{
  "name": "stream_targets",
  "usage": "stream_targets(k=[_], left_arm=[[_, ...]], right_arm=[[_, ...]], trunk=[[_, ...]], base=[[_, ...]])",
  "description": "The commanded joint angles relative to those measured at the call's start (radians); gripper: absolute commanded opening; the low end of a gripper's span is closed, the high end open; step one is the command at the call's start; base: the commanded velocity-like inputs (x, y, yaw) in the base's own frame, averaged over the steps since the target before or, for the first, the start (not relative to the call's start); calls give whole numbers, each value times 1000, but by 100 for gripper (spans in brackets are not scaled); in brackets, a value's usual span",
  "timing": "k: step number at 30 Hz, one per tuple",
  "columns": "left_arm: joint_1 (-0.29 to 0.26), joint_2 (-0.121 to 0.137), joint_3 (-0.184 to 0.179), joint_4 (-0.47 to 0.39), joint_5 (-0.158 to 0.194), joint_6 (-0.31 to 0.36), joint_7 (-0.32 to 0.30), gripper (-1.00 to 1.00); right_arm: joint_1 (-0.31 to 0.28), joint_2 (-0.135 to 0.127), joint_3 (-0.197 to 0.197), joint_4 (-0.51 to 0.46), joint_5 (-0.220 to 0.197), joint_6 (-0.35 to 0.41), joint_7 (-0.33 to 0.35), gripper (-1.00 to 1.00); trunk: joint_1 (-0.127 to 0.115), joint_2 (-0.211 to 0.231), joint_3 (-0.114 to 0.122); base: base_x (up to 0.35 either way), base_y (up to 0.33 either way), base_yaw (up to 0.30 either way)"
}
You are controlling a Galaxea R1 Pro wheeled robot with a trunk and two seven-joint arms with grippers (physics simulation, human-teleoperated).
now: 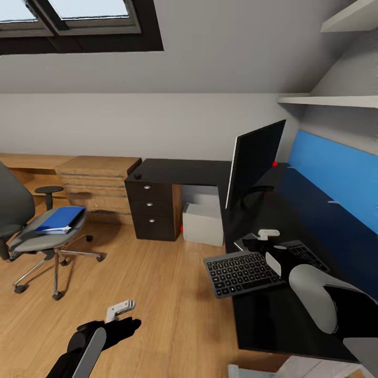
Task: In the bedroom, organize the workspace by keeping the computer under the desk, ensuring the monitor is on the desk, placing the keyboard on the desk next to the monitor, placing the mouse on the desk next to the keyboard, moving the folder from the swivel chair onto the desk next to the mouse, stacking the notebook on top of the folder with the pen on top of the notebook, and positioning the swivel chair next to the desk.
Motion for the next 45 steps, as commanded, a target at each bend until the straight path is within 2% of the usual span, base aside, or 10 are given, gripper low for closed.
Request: stream_targets(k=[1,20,28,45], left_arm=[[-1,1,-2,-1,10,2,10,100],[-1,2,-2,-1,10,2,10,100],[-1,2,-1,-2,10,2,8,100],[-1,-1,-3,-1,10,2,10,100]], right_arm=[[0,0,-5,29,12,-1,4,100],[0,0,-5,29,12,-1,4,100],[0,0,-5,31,11,-1,4,100],[0,-2,-5,29,10,-1,5,100]], trunk=[[-1,0,-1],[-1,0,-1],[-1,0,-1],[-66,119,52]], base=[[-334,0,0],[-329,0,0],[-57,0,0],[-1,0,0]])
